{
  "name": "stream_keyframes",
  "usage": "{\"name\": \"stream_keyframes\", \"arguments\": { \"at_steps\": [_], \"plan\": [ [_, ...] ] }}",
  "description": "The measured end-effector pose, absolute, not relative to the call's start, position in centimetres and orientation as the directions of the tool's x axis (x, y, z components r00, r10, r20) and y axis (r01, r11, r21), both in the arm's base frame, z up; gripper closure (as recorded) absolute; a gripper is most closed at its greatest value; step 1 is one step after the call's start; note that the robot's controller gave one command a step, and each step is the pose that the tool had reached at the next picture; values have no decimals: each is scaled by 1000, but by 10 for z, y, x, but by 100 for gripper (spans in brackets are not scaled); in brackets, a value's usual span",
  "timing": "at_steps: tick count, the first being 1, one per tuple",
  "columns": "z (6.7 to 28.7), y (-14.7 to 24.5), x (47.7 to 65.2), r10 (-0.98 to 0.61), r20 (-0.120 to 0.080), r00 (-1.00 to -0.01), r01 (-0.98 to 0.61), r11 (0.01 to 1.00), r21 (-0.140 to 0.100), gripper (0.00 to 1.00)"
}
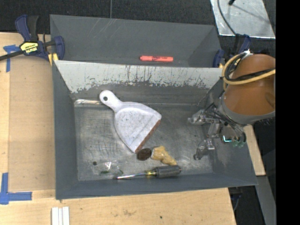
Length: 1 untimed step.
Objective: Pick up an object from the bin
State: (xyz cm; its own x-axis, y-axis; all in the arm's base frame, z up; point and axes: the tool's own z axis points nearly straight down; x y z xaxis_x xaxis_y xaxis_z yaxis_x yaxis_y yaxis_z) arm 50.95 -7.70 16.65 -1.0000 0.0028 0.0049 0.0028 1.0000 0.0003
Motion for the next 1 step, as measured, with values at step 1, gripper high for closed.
{"name": "stream_keyframes", "arguments": {
  "at_steps": [1],
  "plan": [
    [170, -77, 511, 0, -3, -1000, 0, 1000, -1, 0]
  ]
}}
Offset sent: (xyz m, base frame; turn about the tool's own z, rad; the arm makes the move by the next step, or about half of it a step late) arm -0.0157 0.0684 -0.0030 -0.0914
